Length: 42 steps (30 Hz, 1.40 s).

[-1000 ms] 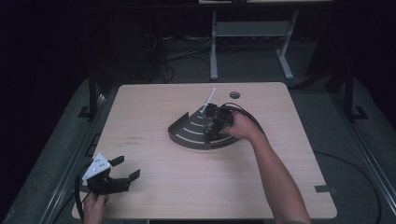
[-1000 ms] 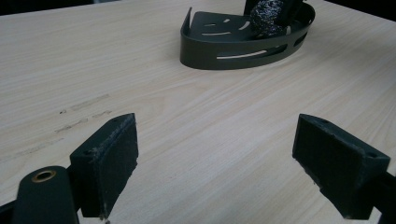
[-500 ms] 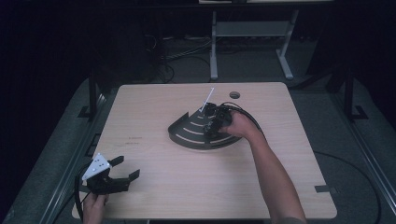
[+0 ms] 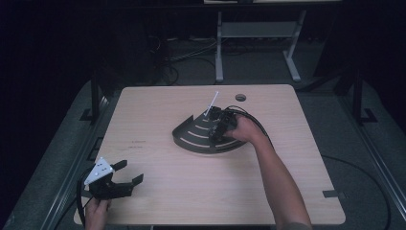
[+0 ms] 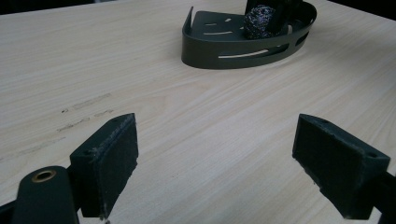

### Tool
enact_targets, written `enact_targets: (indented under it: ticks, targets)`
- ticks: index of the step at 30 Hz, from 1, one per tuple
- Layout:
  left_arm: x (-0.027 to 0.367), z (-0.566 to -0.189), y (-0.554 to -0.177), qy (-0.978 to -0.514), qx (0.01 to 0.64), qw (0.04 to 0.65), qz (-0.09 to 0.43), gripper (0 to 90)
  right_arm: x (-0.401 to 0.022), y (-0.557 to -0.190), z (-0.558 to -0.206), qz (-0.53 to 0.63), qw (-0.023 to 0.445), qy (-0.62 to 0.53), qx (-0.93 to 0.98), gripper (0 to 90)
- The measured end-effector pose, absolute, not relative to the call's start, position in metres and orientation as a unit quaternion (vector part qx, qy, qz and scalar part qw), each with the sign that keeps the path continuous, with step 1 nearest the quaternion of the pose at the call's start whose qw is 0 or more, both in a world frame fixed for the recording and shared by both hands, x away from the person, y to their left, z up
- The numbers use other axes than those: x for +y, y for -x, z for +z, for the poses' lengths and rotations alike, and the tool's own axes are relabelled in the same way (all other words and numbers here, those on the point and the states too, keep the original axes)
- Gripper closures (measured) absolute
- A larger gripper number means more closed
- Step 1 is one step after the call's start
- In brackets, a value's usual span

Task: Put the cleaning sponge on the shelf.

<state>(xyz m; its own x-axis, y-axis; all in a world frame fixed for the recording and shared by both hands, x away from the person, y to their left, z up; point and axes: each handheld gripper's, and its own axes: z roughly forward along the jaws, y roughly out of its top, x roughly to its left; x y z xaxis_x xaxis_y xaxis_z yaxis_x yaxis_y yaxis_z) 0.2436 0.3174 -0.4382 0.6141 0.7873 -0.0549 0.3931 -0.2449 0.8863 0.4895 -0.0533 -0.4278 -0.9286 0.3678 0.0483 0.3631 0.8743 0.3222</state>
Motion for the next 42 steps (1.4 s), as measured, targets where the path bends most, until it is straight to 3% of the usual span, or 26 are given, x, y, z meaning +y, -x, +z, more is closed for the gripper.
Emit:
enact_targets:
  ticks: [27,42]
  targets:
    - [0.3157,-0.4386,-0.2436,-0.761,0.388,0.478,0.206,13.7,-0.0511,-0.4856,-0.4305,0.148,0.011,-0.187,0.971,30.7]
    - [0.3136,-0.4389,-0.2452,-0.764,0.385,0.476,0.204,13.7,-0.0547,-0.4847,-0.4232,0.157,0.017,-0.199,0.967,23.6]
